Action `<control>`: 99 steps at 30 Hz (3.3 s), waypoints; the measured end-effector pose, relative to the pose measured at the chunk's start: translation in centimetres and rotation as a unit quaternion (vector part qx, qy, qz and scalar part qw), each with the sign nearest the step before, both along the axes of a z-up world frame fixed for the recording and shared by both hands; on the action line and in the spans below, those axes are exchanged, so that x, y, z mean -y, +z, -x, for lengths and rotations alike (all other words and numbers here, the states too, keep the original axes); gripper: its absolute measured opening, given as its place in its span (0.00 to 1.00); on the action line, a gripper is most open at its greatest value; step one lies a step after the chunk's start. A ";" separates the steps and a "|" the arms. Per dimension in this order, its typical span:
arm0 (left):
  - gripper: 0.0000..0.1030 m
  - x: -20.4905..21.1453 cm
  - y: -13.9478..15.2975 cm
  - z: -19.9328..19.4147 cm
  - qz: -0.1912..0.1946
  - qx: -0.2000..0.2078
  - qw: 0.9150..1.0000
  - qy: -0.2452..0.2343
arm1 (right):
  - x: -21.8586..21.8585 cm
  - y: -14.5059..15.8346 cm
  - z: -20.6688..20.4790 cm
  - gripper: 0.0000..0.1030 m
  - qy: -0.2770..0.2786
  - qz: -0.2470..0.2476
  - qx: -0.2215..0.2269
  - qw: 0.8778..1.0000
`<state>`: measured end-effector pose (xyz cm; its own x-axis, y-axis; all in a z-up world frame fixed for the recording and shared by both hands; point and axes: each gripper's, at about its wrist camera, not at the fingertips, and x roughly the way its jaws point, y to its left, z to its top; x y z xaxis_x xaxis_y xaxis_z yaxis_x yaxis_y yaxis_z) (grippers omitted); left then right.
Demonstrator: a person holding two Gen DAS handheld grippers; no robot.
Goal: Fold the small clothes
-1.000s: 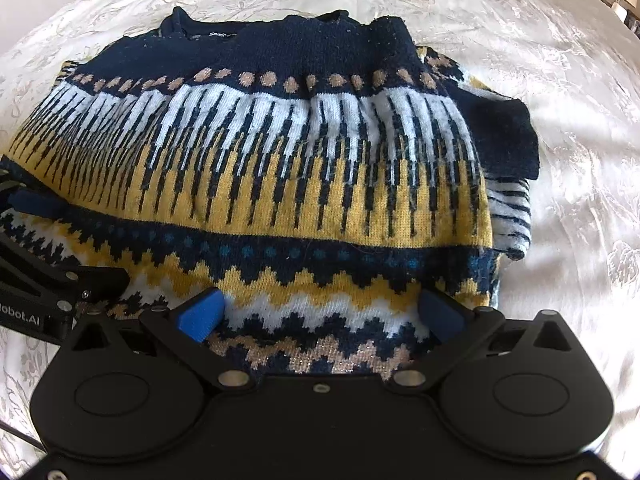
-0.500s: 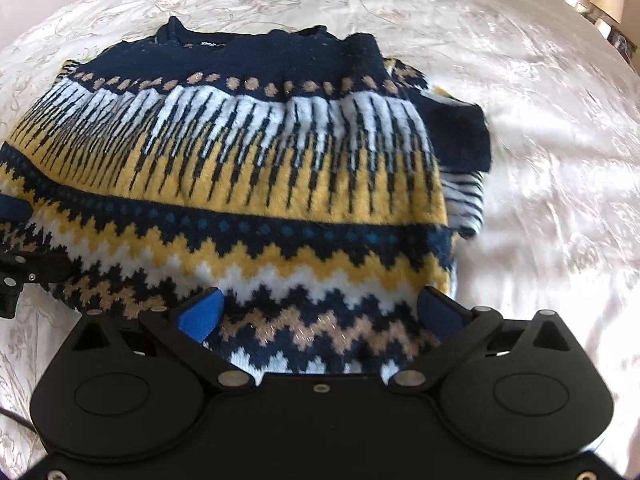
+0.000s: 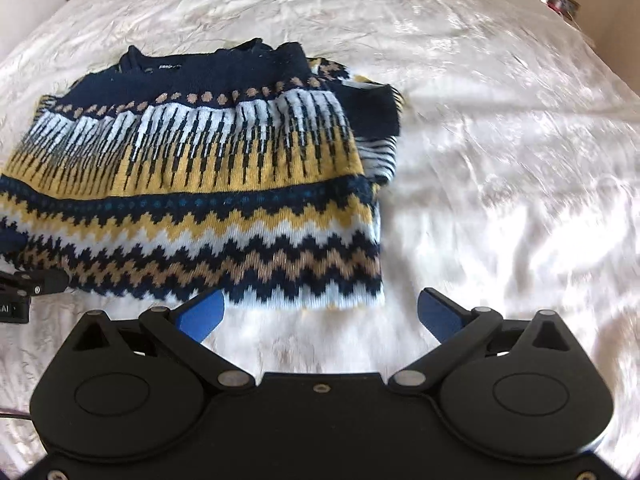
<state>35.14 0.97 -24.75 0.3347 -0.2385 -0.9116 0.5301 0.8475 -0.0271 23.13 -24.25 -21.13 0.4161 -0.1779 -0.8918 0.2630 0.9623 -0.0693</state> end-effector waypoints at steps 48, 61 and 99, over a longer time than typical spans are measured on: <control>0.83 8.5 -1.4 -14.6 -0.060 0.007 0.993 0.103 | 13.8 -4.6 -9.7 0.98 -0.019 -0.320 0.057 0.945; 0.93 7.9 -2.9 -15.7 -0.050 0.010 0.994 0.097 | 13.5 -6.6 -12.8 0.37 -0.010 -0.351 0.054 0.935; 0.74 -13.6 2.7 -11.5 0.046 0.004 0.980 0.191 | -13.4 4.5 -21.8 0.07 0.128 -0.290 0.045 0.947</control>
<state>46.66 14.54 -22.07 0.4232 -0.1744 -0.8891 0.1740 0.9787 -0.1091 44.96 -10.87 -16.65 0.4583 0.4484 -0.7674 -0.0044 0.8645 0.5026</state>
